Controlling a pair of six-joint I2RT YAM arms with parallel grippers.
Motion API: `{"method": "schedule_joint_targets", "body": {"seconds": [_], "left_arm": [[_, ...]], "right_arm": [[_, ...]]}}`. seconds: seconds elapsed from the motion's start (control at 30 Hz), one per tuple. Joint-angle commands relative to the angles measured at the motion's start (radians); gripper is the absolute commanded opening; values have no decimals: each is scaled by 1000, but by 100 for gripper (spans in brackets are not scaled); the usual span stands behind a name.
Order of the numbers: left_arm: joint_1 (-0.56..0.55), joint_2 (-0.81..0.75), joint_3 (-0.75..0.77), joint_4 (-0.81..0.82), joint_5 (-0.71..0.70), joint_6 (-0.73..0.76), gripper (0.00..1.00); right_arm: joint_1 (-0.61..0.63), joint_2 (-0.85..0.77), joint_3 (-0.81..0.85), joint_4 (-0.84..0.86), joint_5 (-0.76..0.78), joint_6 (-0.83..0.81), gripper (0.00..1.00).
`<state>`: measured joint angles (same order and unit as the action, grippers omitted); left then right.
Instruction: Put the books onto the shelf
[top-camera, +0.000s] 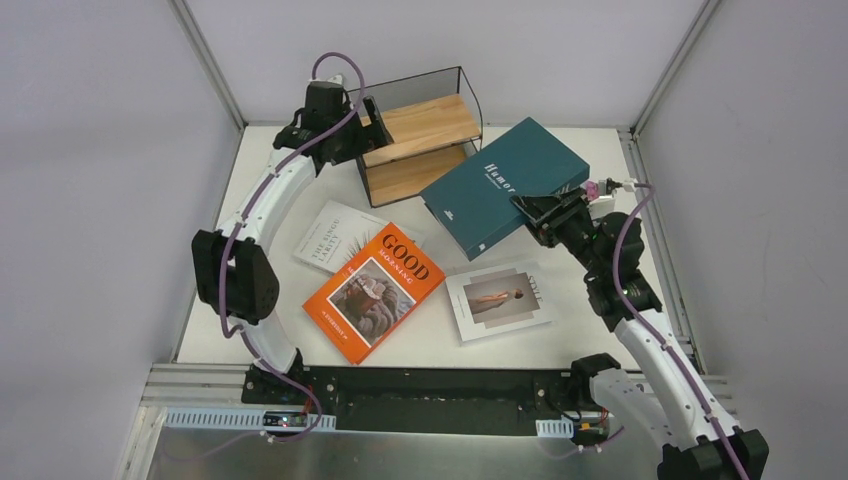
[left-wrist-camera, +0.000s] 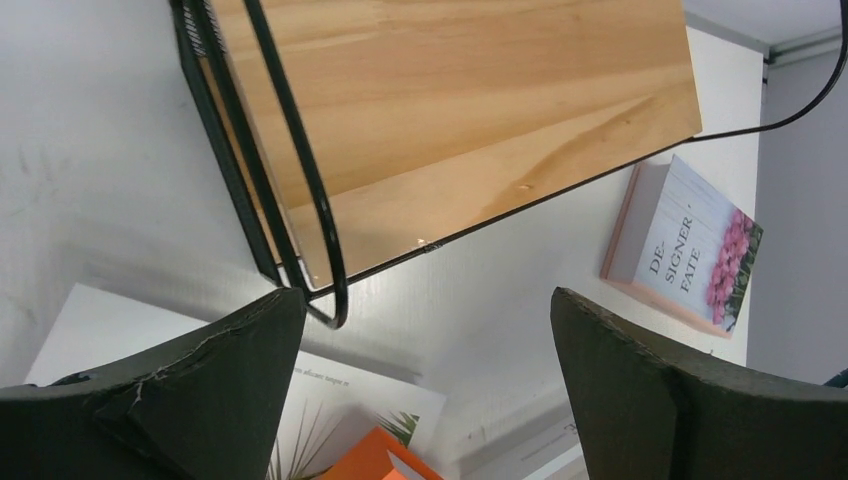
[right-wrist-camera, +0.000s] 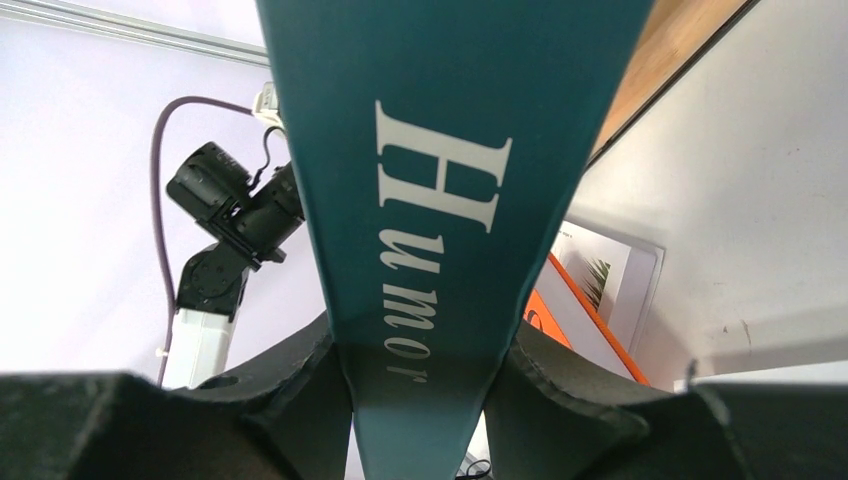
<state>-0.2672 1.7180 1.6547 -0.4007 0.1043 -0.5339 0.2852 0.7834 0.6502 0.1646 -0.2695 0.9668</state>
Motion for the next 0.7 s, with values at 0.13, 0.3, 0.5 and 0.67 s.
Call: {"method": "schedule_joint_targets", "body": {"seconds": [0.13, 0.3, 0.5, 0.67], "left_arm": [[-26, 47, 39, 93, 175, -1, 96], [-66, 19, 19, 100, 219, -1, 95], [-124, -88, -77, 101, 129, 5, 96], [-124, -210, -174, 82, -4, 21, 99]], "right_arm": [[-6, -46, 12, 36, 1, -10, 21], [-7, -34, 9, 42, 13, -1, 20], [-6, 21, 1, 118, 49, 38, 18], [-6, 119, 33, 212, 59, 92, 17]]}}
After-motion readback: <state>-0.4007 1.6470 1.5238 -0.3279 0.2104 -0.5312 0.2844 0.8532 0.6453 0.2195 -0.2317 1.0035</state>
